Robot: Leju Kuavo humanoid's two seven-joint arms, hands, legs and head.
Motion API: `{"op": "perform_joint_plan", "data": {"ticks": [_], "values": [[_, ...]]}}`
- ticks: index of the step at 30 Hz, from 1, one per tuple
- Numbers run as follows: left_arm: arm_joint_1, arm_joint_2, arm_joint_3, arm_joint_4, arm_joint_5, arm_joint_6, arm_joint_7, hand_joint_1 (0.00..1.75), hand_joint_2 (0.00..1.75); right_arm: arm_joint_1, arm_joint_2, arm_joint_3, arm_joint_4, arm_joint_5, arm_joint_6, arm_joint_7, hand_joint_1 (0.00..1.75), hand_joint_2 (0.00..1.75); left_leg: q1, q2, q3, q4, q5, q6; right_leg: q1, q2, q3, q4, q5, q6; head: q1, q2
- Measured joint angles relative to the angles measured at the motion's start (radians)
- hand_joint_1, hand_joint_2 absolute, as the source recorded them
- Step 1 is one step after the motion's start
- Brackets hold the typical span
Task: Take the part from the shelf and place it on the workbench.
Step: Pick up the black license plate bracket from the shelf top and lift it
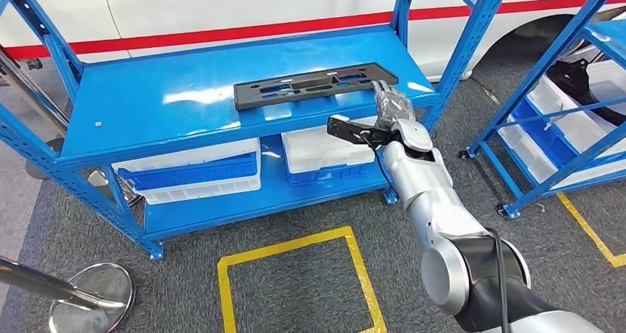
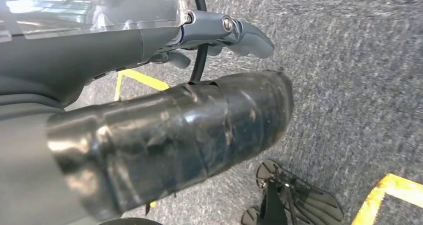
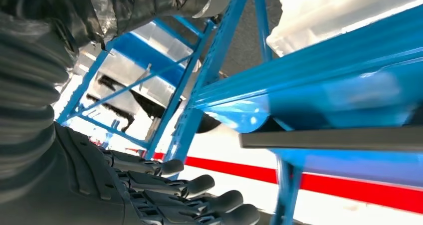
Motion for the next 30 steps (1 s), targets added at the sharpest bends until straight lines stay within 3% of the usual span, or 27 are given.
{"op": "perform_joint_plan", "data": {"ticks": [2, 3, 6, 7, 8, 9, 11, 13, 16, 18, 21, 22, 23, 24, 27, 28, 30], "values": [[0.0, -0.004, 0.004, 0.0, 0.001, -0.001, -0.003, 0.0, 0.0, -0.008, 0.0, 0.011, 0.004, 0.029, 0.008, 0.008, 0.0, 1.75, 0.004, 0.001, 0.003, -0.009, 0.007, 0.01, -0.003, 0.0, -0.005, 0.011, -0.011, 0.01, 0.0, 0.0], [-0.001, -0.005, 0.007, 0.0, 0.001, -0.002, -0.006, 0.0, 0.0, -0.015, 0.0, 0.016, 0.006, 0.043, 0.014, 0.008, 0.0, 1.75, 0.007, 0.002, 0.004, -0.014, 0.011, 0.016, -0.005, 0.0, -0.017, 0.039, -0.031, 0.016, 0.001, 0.0], [-0.001, -0.007, 0.018, 0.0, 0.0, -0.002, -0.014, 0.0, 0.0, -0.031, 0.0, 0.032, 0.014, 0.075, 0.031, 0.009, 0.0, 1.75, 0.009, 0.002, 0.004, -0.018, 0.014, 0.022, -0.014, -0.002, -0.097, 0.214, -0.118, 0.033, 0.001, 0.0], [-0.001, -0.008, 0.021, 0.0, -0.002, -0.002, -0.015, 0.0, 0.0, -0.033, 0.0, 0.037, 0.017, 0.081, 0.034, 0.008, 0.0, 1.75, 0.009, 0.002, 0.004, -0.018, 0.014, 0.022, -0.017, -0.003, -0.119, 0.259, -0.128, 0.036, 0.001, 0.0], [-0.001, -0.008, 0.022, 0.0, -0.002, -0.003, -0.015, 0.0, 0.0, -0.034, 0.0, 0.041, 0.021, 0.086, 0.036, 0.008, 0.0, 1.75, 0.009, 0.001, 0.004, -0.018, 0.014, 0.021, -0.019, -0.003, -0.127, 0.269, -0.12, 0.038, 0.001, 0.0], [-0.001, -0.01, 0.023, 0.0, -0.003, -0.004, -0.015, 0.0, 0.0, -0.036, 0.001, 0.044, 0.023, 0.09, 0.038, 0.008, 0.0, 1.75, 0.009, 0.0, 0.005, -0.018, 0.013, 0.02, -0.021, -0.004, -0.114, 0.239, -0.092, 0.037, 0.001, 0.0], [-0.001, -0.014, 0.026, 0.0, -0.003, -0.005, -0.014, 0.0, 0.0, -0.046, 0.003, 0.05, 0.026, 0.096, 0.045, 0.006, 0.0, 1.75, 0.009, -0.002, 0.008, -0.018, 0.011, 0.016, -0.021, -0.004, -0.049, 0.101, -0.022, 0.031, 0.001, 0.0], [-0.003, -0.017, 0.029, 0.0, -0.006, -0.003, -0.013, 0.0, 0.0, -0.059, 0.007, 0.055, 0.029, 0.102, 0.052, 0.004, 0.0, 1.75, 0.008, -0.002, 0.006, -0.018, 0.012, 0.007, -0.014, -0.004, -0.004, 0.003, 0.01, 0.02, 0.001, 0.0], [-0.004, -0.018, 0.035, 0.0, -0.012, 0.002, -0.005, 0.0, 0.0, -0.066, 0.014, 0.061, 0.035, 0.11, 0.059, 0.002, 0.0, 1.75, 0.009, -0.002, 0.003, -0.021, 0.013, -0.011, -0.01, -0.003, 0.002, -0.018, 0.011, 0.006, 0.001, 0.0], [-0.004, -0.017, 0.041, 0.0, -0.017, 0.007, 0.0, 0.0, 0.0, -0.069, 0.021, 0.062, 0.037, 0.114, 0.063, 0.002, 0.0, 1.75, 0.008, -0.003, -0.009, 0.008, -0.011, -0.019, -0.014, -0.005, 0.009, -0.031, 0.016, -0.009, 0.001, 0.0], [-0.003, -0.016, 0.046, 0.0, -0.02, 0.011, 0.005, 0.0, 0.0, -0.071, 0.03, 0.064, 0.042, 0.117, 0.067, 0.001, 0.0, 1.75, 0.008, -0.003, -0.087, 0.18, -0.098, -0.023, -0.012, -0.008, 0.014, -0.037, 0.018, -0.024, 0.001, 0.0], [-0.002, -0.016, 0.046, 0.0, -0.02, 0.011, 0.006, 0.0, 0.0, -0.069, 0.032, 0.065, 0.044, 0.117, 0.067, 0.0, 0.0, 1.75, 0.008, -0.003, -0.113, 0.234, -0.116, -0.024, -0.01, -0.008, 0.014, -0.035, 0.017, -0.025, 0.001, 0.0], [-0.002, -0.016, 0.046, 0.0, -0.021, 0.011, 0.006, 0.0, 0.0, -0.067, 0.034, 0.067, 0.046, 0.117, 0.067, -0.001, 0.0, 1.75, 0.008, -0.002, -0.127, 0.258, -0.115, -0.025, -0.008, -0.008, 0.013, -0.032, 0.016, -0.026, 0.001, 0.0], [-0.002, -0.016, 0.047, 0.0, -0.022, 0.012, 0.007, 0.0, 0.0, -0.065, 0.036, 0.07, 0.048, 0.117, 0.067, -0.003, 0.0, 1.75, 0.008, -0.002, -0.12, 0.242, -0.094, -0.024, -0.007, -0.007, 0.013, -0.028, 0.013, -0.026, 0.001, 0.0], [-0.002, -0.015, 0.047, 0.0, -0.027, 0.014, 0.007, 0.0, 0.0, -0.065, 0.038, 0.077, 0.05, 0.118, 0.067, -0.009, 0.0, 1.75, 0.006, -0.002, -0.033, 0.061, -0.007, -0.016, -0.005, -0.005, 0.01, -0.008, 0.0, -0.017, 0.001, 0.0], [-0.002, -0.015, 0.047, 0.0, -0.027, 0.015, 0.006, 0.0, 0.0, -0.066, 0.038, 0.079, 0.05, 0.118, 0.067, -0.01, 0.0, 1.75, 0.005, -0.003, -0.014, 0.021, 0.004, -0.012, -0.003, -0.005, 0.007, -0.002, -0.004, -0.013, 0.001, 0.0], [-0.003, -0.015, 0.048, 0.0, -0.028, 0.015, 0.006, 0.0, 0.0, -0.066, 0.038, 0.079, 0.05, 0.118, 0.067, -0.011, 0.0, 1.75, 0.0, -0.004, -0.007, 0.002, 0.004, -0.006, 0.0, -0.005, 0.002, 0.003, -0.004, -0.004, 0.001, 0.0]]}}
